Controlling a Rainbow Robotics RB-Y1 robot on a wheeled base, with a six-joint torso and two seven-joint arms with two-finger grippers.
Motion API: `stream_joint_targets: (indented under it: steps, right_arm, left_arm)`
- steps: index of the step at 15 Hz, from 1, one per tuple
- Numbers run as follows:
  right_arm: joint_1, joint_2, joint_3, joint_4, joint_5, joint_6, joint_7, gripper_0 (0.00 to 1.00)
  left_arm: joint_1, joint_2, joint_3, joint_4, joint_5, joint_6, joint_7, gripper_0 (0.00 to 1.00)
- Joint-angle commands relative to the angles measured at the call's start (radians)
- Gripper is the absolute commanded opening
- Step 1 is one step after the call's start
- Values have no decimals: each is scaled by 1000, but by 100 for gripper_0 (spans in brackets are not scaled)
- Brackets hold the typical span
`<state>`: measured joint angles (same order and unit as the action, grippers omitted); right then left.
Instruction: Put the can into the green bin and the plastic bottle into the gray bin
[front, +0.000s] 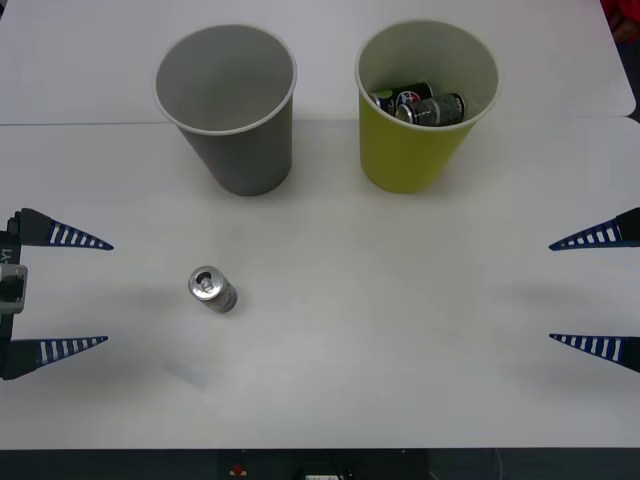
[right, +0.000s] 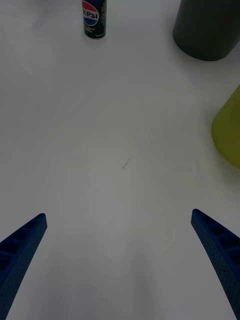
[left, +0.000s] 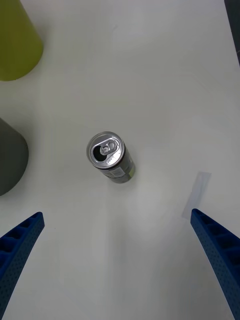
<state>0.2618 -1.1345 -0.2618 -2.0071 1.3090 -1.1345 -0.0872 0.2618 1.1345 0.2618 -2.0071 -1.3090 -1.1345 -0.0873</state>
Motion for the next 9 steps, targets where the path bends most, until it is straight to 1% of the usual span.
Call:
stream_joint_targets:
  steps: [1, 2, 3, 7, 9]
  right_arm:
    - [0, 0, 0, 0, 0, 0, 0, 100]
    - [0, 0, 0, 0, 0, 0, 0, 100]
    - [0, 0, 0, 0, 0, 0, 0, 100]
    - [0, 0, 0, 0, 0, 0, 0, 100]
    - [0, 0, 0, 0, 0, 0, 0, 100]
  left_arm:
    - [0, 0, 0, 0, 0, 0, 0, 100]
    - [5, -27, 5, 2, 8, 5, -2, 100]
    - [8, -33, 7, 2, 10, 7, -2, 100]
    - [24, -36, 27, 2, 25, 24, -8, 100]
    - [24, -41, 27, 28, 34, 39, -11, 100]
